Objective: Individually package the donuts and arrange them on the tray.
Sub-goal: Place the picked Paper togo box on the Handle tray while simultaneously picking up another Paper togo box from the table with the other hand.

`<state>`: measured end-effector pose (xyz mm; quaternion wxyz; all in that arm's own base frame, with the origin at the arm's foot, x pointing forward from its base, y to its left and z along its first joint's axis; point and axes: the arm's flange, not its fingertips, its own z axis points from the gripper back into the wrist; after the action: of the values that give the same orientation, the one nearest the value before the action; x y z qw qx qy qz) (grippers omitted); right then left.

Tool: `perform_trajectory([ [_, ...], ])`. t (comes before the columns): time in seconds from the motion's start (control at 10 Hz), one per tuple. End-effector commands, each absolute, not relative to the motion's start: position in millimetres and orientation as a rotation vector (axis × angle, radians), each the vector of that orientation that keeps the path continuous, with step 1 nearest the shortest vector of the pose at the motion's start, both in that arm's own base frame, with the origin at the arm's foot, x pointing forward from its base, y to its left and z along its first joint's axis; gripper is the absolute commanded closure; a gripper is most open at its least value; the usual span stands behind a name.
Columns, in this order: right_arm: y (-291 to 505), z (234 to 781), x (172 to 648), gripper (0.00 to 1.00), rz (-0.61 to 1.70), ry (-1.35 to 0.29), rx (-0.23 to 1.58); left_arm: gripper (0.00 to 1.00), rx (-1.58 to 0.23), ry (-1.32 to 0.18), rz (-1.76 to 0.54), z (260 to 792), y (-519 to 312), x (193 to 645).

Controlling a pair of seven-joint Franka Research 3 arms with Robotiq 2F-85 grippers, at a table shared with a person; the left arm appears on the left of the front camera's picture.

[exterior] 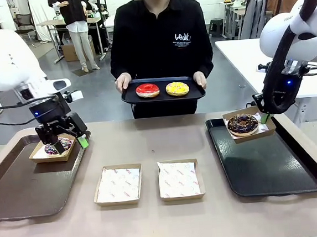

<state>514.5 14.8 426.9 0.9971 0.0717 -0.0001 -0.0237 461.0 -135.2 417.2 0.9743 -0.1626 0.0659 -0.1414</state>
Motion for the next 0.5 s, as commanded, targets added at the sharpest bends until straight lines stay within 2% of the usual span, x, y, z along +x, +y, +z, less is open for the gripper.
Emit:
perform_trajectory([
  [0.0,15,429,513,0.98,-0.052,0.000,0.145,0.00,-0.227,0.102,-0.282,402,-159,456],
  [0.4,15,429,513,0.98,-0.052,0.000,0.145,0.00,-0.097,-0.062,-0.261,384,-194,432],
])
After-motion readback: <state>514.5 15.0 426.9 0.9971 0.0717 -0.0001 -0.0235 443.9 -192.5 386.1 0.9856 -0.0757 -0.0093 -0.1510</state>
